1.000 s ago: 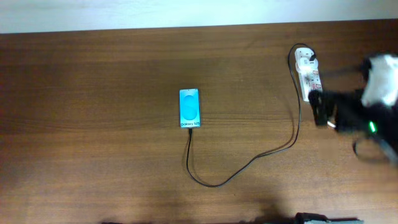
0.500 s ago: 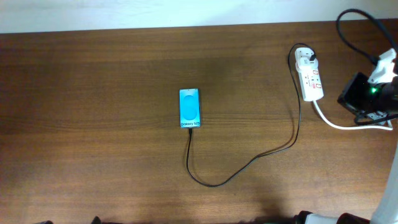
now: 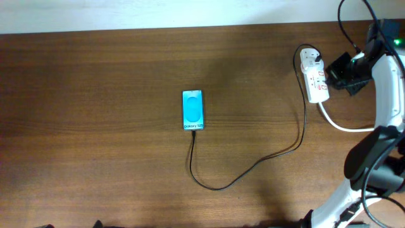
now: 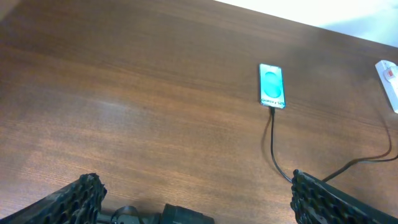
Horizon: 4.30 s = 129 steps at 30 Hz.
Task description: Plug charger to phone and switch on socket
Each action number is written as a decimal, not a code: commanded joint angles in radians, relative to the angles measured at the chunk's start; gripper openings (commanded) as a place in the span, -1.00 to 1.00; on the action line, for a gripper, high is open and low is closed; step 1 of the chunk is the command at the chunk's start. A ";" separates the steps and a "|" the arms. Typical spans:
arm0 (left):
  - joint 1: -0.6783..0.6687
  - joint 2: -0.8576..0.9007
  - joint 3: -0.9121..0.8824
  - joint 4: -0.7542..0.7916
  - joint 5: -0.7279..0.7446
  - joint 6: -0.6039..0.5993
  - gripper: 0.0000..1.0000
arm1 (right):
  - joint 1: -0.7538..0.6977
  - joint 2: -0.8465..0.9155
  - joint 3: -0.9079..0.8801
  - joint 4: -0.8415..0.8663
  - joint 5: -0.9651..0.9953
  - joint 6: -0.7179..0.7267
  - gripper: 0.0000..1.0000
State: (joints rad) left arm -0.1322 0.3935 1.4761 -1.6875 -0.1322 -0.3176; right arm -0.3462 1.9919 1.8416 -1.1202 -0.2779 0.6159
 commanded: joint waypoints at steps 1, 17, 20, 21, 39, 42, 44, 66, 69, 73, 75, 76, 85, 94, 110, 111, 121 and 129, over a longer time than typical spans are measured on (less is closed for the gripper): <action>0.000 -0.002 -0.004 0.000 -0.011 -0.014 0.99 | -0.002 0.058 0.004 0.099 0.002 0.078 -0.91; 0.000 -0.002 -0.004 0.000 -0.011 -0.014 0.99 | 0.056 0.232 0.004 0.328 0.291 -0.062 -0.92; 0.000 -0.002 -0.004 0.000 -0.011 -0.014 0.99 | 0.066 0.249 0.004 0.358 0.343 -0.071 -0.91; 0.000 -0.002 -0.004 0.000 -0.011 -0.014 0.99 | 0.065 0.261 0.004 0.372 0.343 -0.097 -0.91; 0.000 -0.002 -0.004 0.000 -0.011 -0.014 0.99 | 0.066 0.293 0.004 0.447 0.339 -0.219 -0.91; 0.000 -0.002 -0.004 0.000 -0.011 -0.014 0.99 | 0.066 0.306 0.004 0.444 0.339 -0.220 -0.92; 0.000 -0.002 -0.004 0.000 -0.011 -0.014 0.99 | 0.066 0.331 0.004 0.441 0.334 -0.219 -0.91; 0.000 -0.002 -0.004 0.000 -0.011 -0.014 0.99 | 0.084 0.365 0.004 0.446 0.286 -0.220 -0.91; 0.000 -0.002 -0.004 0.000 -0.011 -0.014 0.99 | 0.111 0.367 0.004 0.447 0.291 -0.251 -0.92; 0.000 -0.002 -0.004 0.000 -0.011 -0.014 0.99 | 0.150 0.367 0.004 0.455 0.347 -0.272 -0.92; 0.000 -0.002 -0.004 0.000 -0.011 -0.014 0.99 | 0.151 0.367 0.004 0.455 0.346 -0.272 -0.91; 0.000 -0.002 -0.004 0.000 -0.011 -0.014 0.99 | 0.151 0.367 0.004 0.454 0.346 -0.272 -0.91; 0.000 -0.002 -0.004 0.000 -0.011 -0.014 0.99 | 0.214 0.425 0.004 0.444 0.192 -0.232 -0.91; 0.000 -0.002 -0.004 0.000 -0.011 -0.014 0.99 | 0.296 0.461 0.005 0.465 0.181 -0.101 -0.92; 0.000 -0.002 -0.004 0.000 -0.011 -0.014 0.99 | 0.266 0.219 0.012 0.366 0.276 -0.101 -0.92; 0.000 -0.002 -0.004 0.000 -0.011 -0.014 0.99 | 0.253 0.219 0.012 0.364 0.285 -0.102 -0.92; 0.000 -0.002 -0.004 0.000 -0.011 -0.014 0.99 | 0.194 0.218 0.022 0.289 0.116 -0.193 -0.92; 0.000 -0.002 -0.004 0.000 -0.011 -0.014 0.99 | 0.193 0.196 0.027 0.246 0.116 -0.200 -0.92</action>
State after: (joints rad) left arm -0.1322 0.3935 1.4761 -1.6875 -0.1322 -0.3176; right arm -0.1566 2.2372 1.8549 -0.8627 -0.1524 0.4290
